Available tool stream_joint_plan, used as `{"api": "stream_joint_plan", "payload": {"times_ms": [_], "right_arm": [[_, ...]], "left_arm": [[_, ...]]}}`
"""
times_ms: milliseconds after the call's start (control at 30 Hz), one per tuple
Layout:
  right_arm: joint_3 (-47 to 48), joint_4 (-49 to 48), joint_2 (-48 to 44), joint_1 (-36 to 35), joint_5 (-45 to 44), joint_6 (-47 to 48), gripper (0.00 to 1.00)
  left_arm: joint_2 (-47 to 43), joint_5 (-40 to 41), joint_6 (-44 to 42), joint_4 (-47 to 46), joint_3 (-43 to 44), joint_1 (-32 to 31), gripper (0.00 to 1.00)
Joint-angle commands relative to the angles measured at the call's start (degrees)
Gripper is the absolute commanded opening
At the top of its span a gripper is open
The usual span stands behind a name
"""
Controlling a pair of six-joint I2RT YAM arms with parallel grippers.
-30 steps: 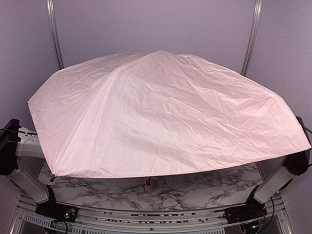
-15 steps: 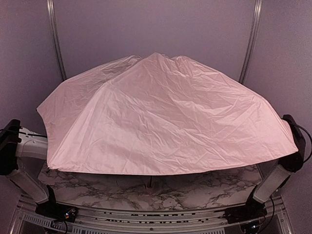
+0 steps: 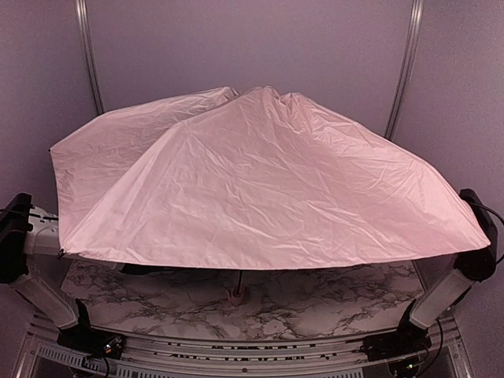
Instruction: Put away the umbrella
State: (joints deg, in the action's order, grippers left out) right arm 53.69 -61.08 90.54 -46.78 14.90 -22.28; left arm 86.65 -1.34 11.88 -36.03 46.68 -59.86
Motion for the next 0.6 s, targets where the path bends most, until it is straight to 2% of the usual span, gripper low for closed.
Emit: {"api": "stream_joint_plan", "payload": {"times_ms": [0, 100, 567], "right_arm": [[-4.96, 19.05, 4.34, -3.74, 3.64, 3.06, 0.21], [-5.26, 19.09, 3.74, -3.75, 3.15, 3.02, 0.21], [-8.96, 19.5, 2.26, -4.46, 0.98, 2.77, 0.21]], "left_arm": [[-6.82, 1.13, -4.98, -28.24, 5.97, 0.77, 0.0], [-4.95, -1.38, -4.02, -29.46, 6.56, 0.83, 0.0], [-4.56, -2.61, -1.68, -31.03, 5.35, 4.62, 0.0]]}}
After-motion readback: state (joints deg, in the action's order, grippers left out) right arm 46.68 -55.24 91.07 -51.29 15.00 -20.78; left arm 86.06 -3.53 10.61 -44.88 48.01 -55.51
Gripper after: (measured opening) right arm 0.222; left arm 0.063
